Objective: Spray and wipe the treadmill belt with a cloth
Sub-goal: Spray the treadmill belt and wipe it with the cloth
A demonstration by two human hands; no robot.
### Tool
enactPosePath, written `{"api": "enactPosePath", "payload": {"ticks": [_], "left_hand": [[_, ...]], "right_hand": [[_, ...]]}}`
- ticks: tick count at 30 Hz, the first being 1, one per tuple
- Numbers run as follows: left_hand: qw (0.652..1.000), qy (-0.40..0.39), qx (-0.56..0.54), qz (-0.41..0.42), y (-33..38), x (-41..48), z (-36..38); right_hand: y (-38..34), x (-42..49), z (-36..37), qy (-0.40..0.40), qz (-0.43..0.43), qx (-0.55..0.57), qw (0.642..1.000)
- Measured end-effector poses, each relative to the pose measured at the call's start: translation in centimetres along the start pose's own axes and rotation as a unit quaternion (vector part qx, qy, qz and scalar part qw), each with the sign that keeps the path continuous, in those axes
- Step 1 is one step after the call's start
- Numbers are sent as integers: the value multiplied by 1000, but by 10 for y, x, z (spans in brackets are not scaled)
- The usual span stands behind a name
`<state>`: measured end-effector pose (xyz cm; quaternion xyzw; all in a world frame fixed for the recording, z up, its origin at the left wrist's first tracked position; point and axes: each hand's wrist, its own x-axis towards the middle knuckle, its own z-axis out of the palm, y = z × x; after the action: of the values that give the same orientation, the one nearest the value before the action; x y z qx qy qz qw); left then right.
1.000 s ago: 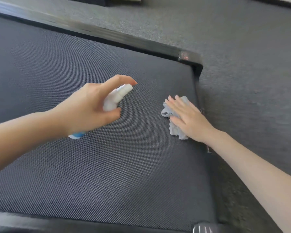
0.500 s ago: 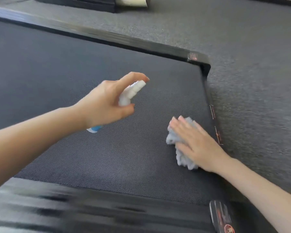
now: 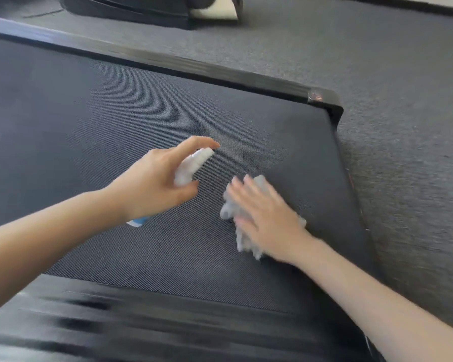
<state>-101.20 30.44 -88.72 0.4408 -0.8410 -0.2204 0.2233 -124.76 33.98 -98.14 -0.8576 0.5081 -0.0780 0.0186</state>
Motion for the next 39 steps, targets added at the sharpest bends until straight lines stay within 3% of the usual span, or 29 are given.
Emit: {"api": "enactPosePath", "payload": {"ticks": [3,5,8,12,15,19,24,27,29,34,39], "left_hand": [[1000,10,-4,-4,-8,-5,-2],[999,20,-11,-22,-15,-9,-5],[998,42,-18,-46,-29,-16,-14],[995,74,-14,-67,-46,-23,-32],[993,87,-19,-82,-56,-27,-42],[992,77,-52,-87,-57,-25,-44],[993,84,-47,-64,-50,-15,-39],[994,87,-34,-60,-48,-14,-37],[994,84,-28,-59,-45,-14,-33],[996,51,-50,-58,-32,-12,-22],[995,47,-65,-51,-23,-9,-20]], "right_hand": [[-36,-46,-7,-62,-81,27,994],[-26,-63,-13,-73,-63,23,995],[25,-58,-14,-43,83,14,996],[95,-13,-9,-29,257,-29,966],[114,32,-6,-44,325,-47,944],[73,51,-1,-57,270,-45,960],[-30,9,-6,-69,66,15,995],[-41,-25,-13,-95,32,36,994],[-17,-43,-15,-86,70,2,994],[77,-73,-20,-95,284,-58,952],[89,-46,-10,-67,325,-53,942]]}}
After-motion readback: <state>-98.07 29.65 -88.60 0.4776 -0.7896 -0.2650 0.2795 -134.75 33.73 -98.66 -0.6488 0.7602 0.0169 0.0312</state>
